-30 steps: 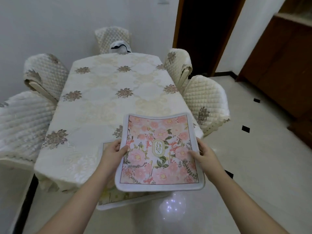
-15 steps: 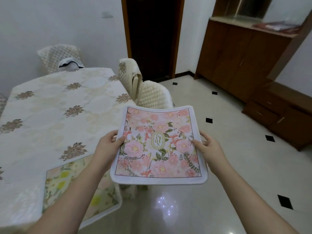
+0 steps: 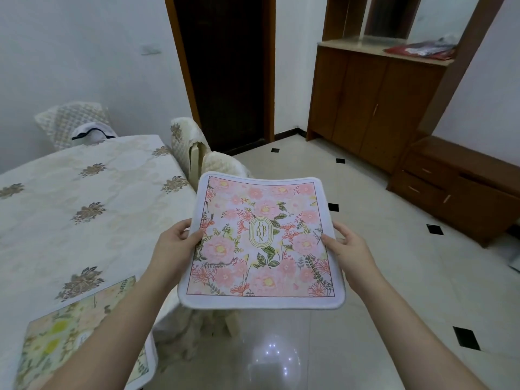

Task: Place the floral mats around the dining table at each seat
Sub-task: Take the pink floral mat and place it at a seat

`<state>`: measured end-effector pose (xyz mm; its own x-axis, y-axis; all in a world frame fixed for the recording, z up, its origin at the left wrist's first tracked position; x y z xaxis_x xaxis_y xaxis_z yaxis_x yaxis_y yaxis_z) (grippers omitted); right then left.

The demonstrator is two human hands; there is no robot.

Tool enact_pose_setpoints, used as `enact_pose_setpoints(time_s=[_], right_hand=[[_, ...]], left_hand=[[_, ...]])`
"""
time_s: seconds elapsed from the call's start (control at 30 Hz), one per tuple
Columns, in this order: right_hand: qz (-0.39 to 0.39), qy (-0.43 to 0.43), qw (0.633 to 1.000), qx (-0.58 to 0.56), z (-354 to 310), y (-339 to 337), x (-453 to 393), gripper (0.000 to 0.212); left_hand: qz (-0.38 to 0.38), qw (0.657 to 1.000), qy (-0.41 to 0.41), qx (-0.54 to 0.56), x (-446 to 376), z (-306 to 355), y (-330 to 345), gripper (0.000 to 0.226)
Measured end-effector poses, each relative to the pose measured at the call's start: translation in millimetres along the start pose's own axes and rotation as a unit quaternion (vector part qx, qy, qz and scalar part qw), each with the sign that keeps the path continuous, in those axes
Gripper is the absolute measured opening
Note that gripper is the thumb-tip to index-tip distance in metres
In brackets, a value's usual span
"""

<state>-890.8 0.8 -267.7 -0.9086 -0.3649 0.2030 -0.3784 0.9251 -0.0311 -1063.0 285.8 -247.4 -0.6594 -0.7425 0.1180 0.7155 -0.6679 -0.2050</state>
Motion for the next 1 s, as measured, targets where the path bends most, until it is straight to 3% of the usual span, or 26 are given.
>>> enact_pose_setpoints(time_s=[0.27, 1.0], right_hand=[[-0.008, 0.008, 1.0, -0.03, -8.6, 4.0, -48.1, 0.026], [-0.007, 0.005, 1.0, -0.016, -47.6, 48.3, -250.8, 0.023]], left_hand=[[0.006, 0.999, -0.014, 0.034, -42.3, 2.6, 19.0, 0.018], [-0.016, 0.996, -0.034, 0.077, -258.1, 14.3, 68.6, 0.017]])
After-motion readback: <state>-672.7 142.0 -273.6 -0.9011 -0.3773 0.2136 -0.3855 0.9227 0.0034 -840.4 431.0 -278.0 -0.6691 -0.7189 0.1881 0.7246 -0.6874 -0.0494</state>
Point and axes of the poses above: each hand's wrist, its own x-axis away from the middle knuckle, its own y-axis out of the palm, z = x × y, the point moved 2 cm from there along -x, towards the middle knuckle, and after that the axes turned 2 degrees about z, right-handed, at the moved point
